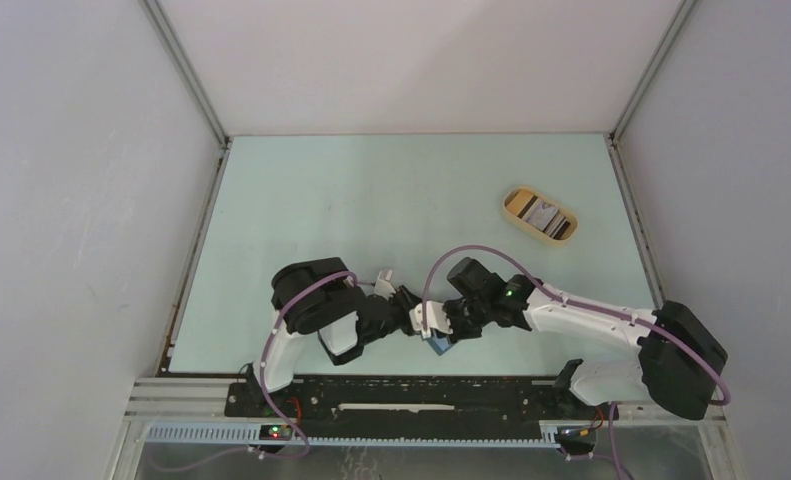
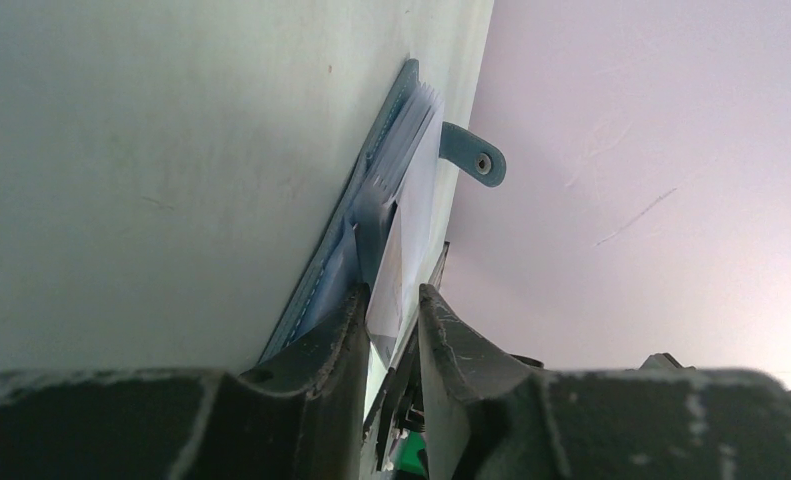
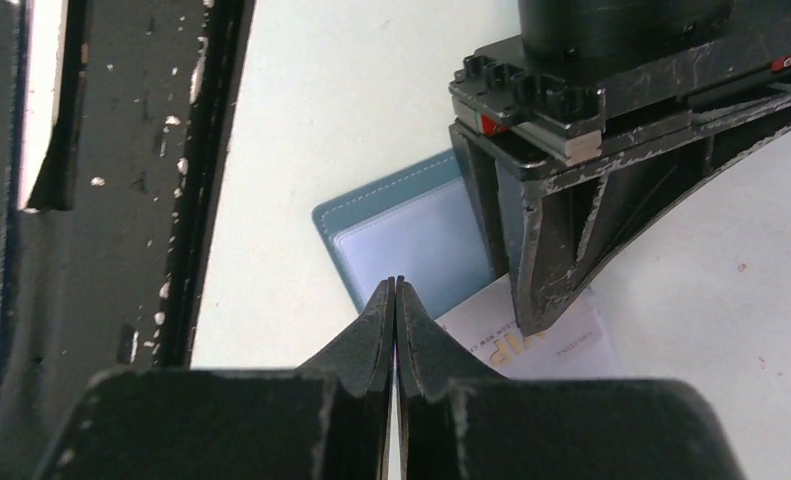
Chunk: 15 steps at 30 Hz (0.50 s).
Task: Put the credit cards into the card holder
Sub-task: Insert the credit card into the card holder.
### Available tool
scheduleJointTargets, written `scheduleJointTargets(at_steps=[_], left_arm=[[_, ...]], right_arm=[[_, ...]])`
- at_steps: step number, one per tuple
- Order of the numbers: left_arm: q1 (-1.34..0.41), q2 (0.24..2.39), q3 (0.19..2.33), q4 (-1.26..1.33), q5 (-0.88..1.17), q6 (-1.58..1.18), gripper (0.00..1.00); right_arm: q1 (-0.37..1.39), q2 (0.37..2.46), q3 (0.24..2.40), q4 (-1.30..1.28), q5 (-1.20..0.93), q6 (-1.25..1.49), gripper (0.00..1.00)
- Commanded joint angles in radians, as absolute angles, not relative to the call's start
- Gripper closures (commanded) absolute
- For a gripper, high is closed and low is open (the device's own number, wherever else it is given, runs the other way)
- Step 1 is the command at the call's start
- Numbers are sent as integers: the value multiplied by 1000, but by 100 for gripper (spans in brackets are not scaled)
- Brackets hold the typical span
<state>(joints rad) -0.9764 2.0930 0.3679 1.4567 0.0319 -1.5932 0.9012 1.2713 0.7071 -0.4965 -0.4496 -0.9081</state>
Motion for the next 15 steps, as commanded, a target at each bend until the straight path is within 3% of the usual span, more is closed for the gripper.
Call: scheduleJointTargets(at_steps=[1, 15], left_arm=[[-972, 2105, 384, 1446, 45, -1572, 70], [-971, 2106, 383, 1446, 46, -1569, 69]], right_arm=[[948, 1301, 695, -387, -364, -882, 94], [997, 1411, 695, -326, -200, -873, 94]])
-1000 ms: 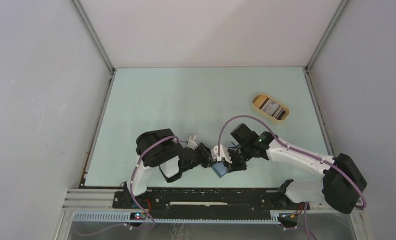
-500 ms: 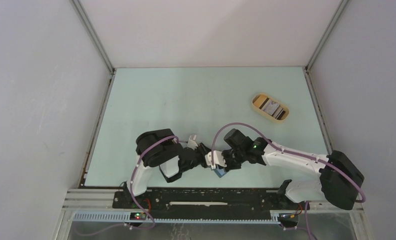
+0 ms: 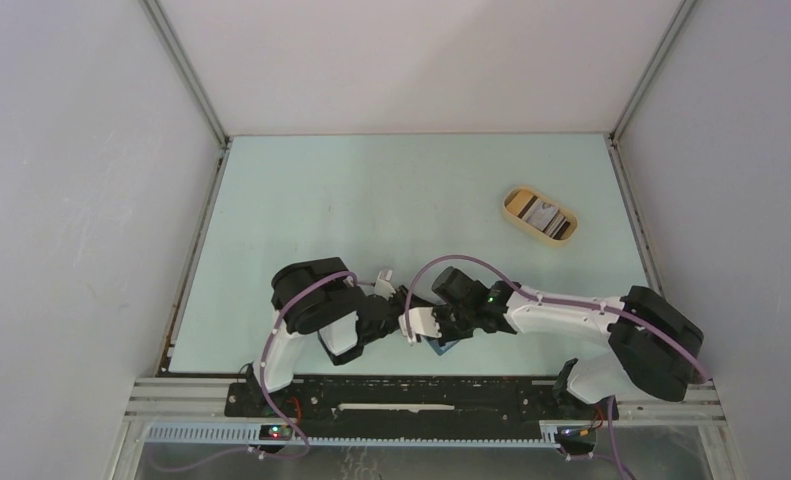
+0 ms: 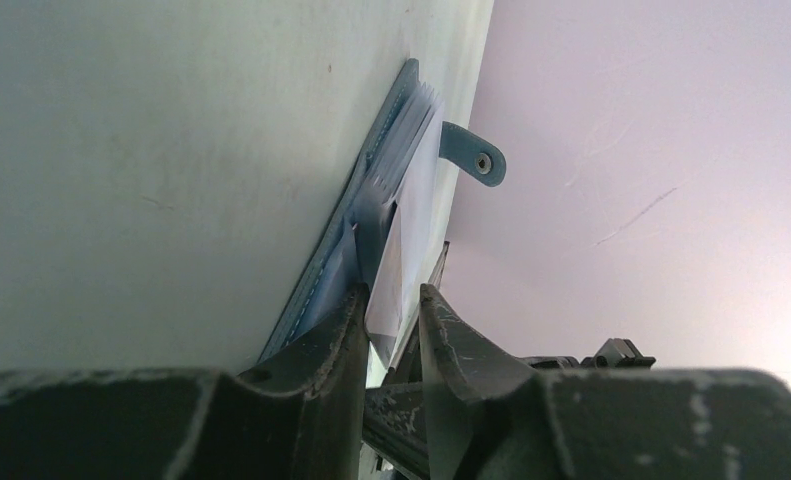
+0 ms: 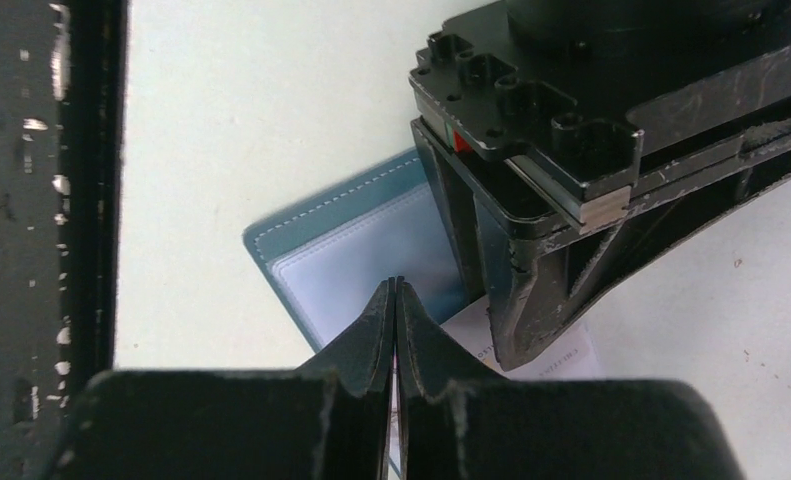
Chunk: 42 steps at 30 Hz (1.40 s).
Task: Put the credit cards into the card holder
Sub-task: Insert the credit card into the card holder.
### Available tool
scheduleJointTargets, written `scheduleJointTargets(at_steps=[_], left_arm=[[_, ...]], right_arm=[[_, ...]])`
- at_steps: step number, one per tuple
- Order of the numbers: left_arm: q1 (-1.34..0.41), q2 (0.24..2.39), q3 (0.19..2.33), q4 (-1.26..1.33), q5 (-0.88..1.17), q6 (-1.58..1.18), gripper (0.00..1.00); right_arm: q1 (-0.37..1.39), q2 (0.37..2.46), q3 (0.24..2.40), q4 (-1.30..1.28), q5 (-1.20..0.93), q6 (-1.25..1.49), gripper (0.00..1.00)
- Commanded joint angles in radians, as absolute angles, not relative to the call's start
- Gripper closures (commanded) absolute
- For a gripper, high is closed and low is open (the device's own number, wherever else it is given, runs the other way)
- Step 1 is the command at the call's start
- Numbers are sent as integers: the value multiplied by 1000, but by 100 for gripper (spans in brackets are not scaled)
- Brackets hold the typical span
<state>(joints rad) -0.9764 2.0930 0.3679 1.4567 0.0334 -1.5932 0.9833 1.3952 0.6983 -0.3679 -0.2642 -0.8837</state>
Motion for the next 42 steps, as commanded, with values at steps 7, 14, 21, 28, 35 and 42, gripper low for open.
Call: scheduleJointTargets(at_steps=[7, 14, 21, 28, 35, 42], left_arm=[[-971, 2105, 382, 1445, 49, -1565, 67], [-971, 2106, 382, 1445, 46, -1563, 64], [-970, 2106, 380, 1445, 47, -1564, 62], [-970, 2105, 380, 1445, 49, -1564, 62], [-970, 2105, 382, 1448, 48, -1562, 61], [-967, 2109, 376, 1499, 61, -1565, 61]], right_arm=[[989, 1424, 695, -306, -119, -860, 94], [938, 1413, 695, -293, -82, -837, 95], [907, 1414, 695, -286, -51, -828, 95], [864, 1414, 705, -289, -29, -814, 95], [831, 1400, 710, -295, -29, -803, 95], [797, 1363, 738, -351, -120, -771, 90]])
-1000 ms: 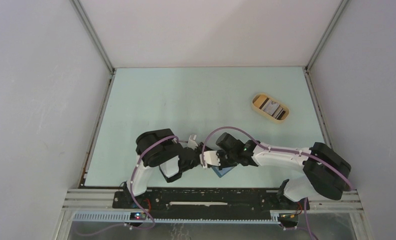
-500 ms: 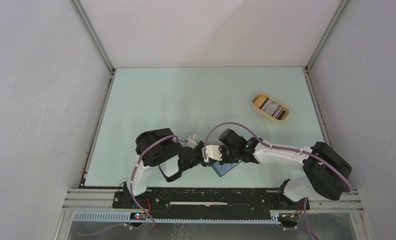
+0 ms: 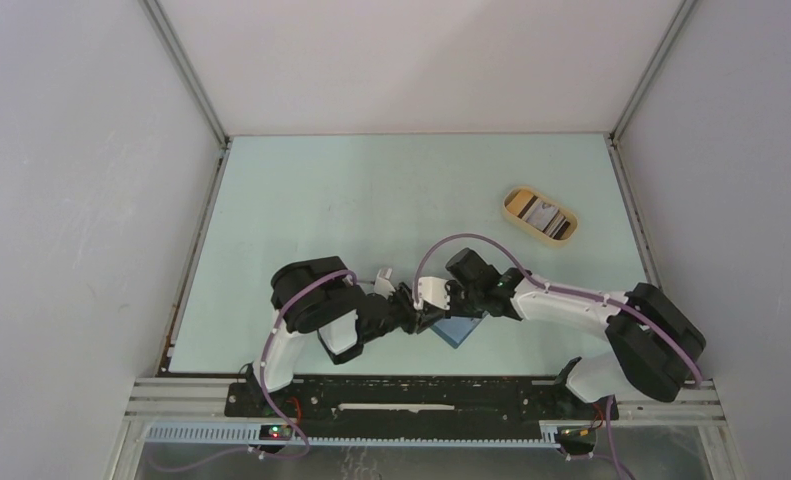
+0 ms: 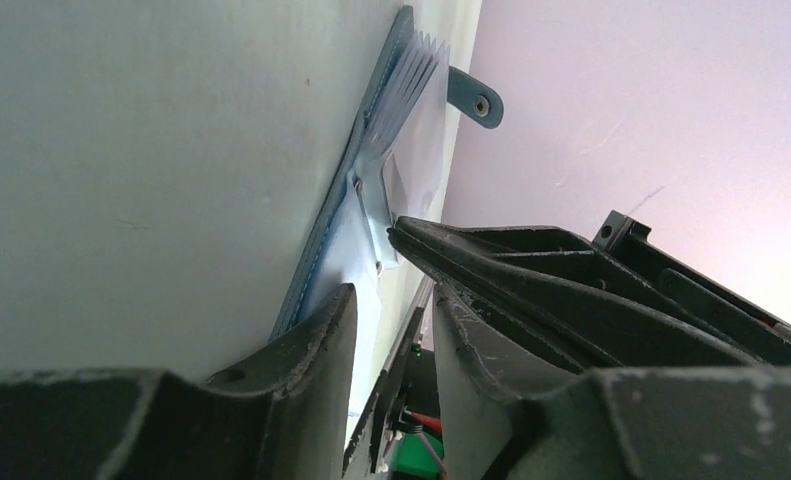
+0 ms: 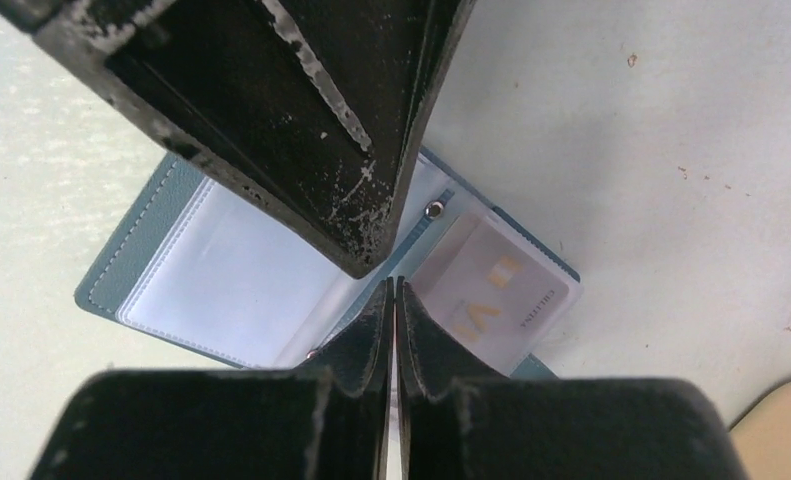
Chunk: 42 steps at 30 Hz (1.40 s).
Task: Put the credit cards into the card holder
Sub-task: Insert the credit card into the card holder, then pick up the credit card from the storage box.
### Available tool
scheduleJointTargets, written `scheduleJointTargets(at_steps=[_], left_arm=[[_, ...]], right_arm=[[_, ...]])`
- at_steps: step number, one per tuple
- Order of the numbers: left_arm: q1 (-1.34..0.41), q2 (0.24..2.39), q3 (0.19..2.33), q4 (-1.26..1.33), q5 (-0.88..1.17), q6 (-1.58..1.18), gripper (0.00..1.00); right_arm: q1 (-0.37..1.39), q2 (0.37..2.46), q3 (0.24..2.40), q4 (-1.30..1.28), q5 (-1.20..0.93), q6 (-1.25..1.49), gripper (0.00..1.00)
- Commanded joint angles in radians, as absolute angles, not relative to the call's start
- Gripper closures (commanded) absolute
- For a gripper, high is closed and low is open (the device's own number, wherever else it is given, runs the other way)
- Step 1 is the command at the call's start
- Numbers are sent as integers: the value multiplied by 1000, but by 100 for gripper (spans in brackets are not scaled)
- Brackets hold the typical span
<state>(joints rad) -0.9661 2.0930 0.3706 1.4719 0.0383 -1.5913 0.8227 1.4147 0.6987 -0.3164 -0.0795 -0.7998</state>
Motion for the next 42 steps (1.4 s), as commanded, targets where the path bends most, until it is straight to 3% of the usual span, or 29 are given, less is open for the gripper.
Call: scheduleJointTargets(at_steps=[1, 18, 20, 21, 22, 23, 37, 42], left_arm=[[-964, 2109, 376, 1510, 68, -1566, 60], [-944, 1905, 257, 1513, 68, -1333, 42], [-941, 1881, 239, 1513, 71, -1299, 37], [-939, 1868, 233, 1513, 77, -1282, 16], [-936, 1855, 226, 1513, 79, -1260, 2], [-935, 1844, 221, 1513, 81, -1247, 0], [-898, 1683, 180, 1471, 163, -1079, 0], [-893, 1579, 192, 1325, 182, -994, 0]], right_arm=[[789, 1354, 742, -363, -142, -769, 89], [553, 1135, 831, -626, -503, -808, 68], [517, 1100, 834, -635, -537, -805, 66], [496, 1082, 835, -640, -554, -803, 64], [479, 1066, 838, -644, -569, -800, 63], [459, 1050, 841, -650, -581, -798, 61], [184, 875, 855, -691, -787, -740, 38], [119, 853, 872, -721, -856, -721, 34]])
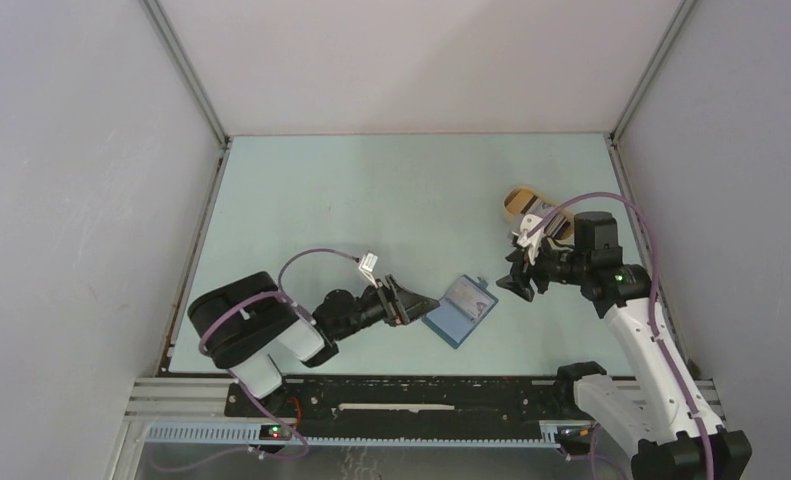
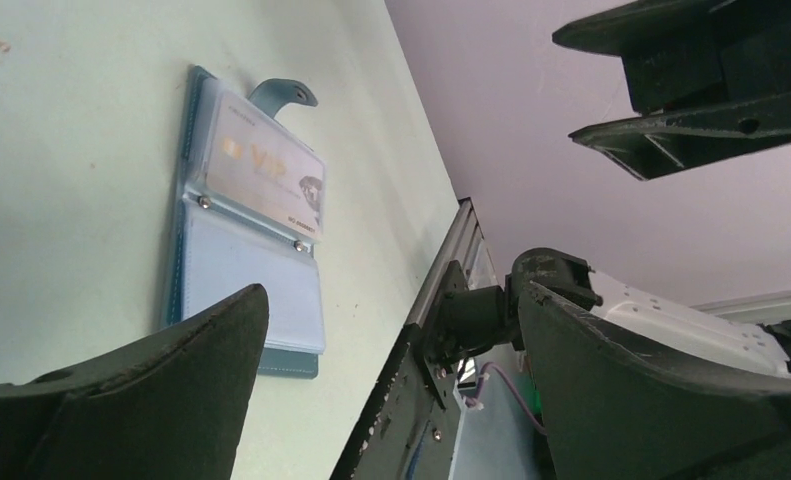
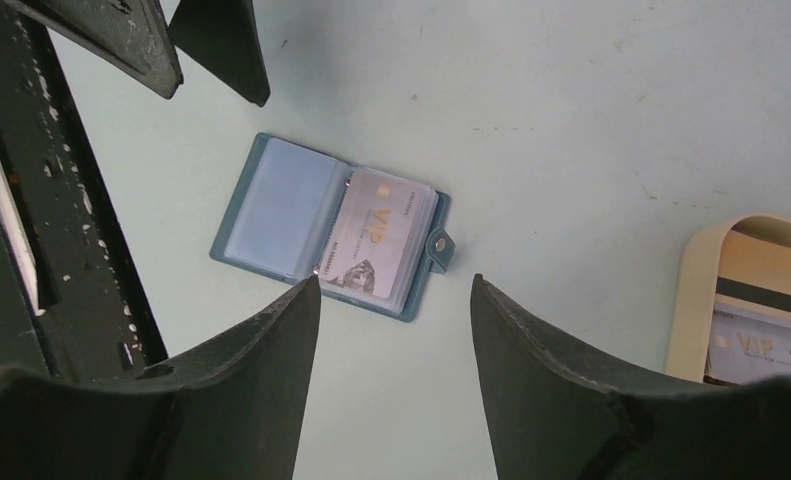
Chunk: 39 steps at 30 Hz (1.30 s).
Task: Put the credit cards into the card holder
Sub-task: Pick up the credit card from the storage box.
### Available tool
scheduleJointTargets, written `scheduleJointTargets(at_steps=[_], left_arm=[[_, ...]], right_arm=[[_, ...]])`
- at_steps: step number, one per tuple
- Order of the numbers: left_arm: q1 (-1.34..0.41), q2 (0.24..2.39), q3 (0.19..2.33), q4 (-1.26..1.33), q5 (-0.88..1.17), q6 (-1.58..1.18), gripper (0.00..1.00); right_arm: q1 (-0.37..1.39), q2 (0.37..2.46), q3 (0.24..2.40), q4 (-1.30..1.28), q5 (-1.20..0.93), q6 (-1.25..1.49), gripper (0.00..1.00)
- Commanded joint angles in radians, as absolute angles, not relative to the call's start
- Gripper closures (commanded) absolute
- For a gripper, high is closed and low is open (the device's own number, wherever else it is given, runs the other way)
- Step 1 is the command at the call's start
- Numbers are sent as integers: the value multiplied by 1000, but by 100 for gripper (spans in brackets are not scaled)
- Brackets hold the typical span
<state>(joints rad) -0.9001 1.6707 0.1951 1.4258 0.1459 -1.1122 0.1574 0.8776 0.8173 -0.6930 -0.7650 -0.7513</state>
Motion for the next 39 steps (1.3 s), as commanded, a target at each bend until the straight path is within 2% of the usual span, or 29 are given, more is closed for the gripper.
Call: scheduleJointTargets(at_steps=[1, 8, 17, 25, 30, 39], left_arm=[[-892, 1547, 193, 1287, 181, -979, 0], [-892, 1240, 257, 835, 132, -767, 0], [-892, 862, 371, 277, -105, -529, 0], [-892, 771, 478, 98, -262, -373, 0], [-892, 760, 517, 57, -372, -324, 0], [-892, 736, 532, 69, -621, -212, 0]], right_arm=[[109, 848, 874, -722, -864, -721, 34], [58, 819, 874, -728, -897, -716, 32], [29, 806, 888, -719, -883, -700, 32], [25, 823, 972, -753, -879, -687, 28], [26, 855, 1028, -774, -878, -653, 19], [25, 927, 1067, -712, -854, -553, 17]])
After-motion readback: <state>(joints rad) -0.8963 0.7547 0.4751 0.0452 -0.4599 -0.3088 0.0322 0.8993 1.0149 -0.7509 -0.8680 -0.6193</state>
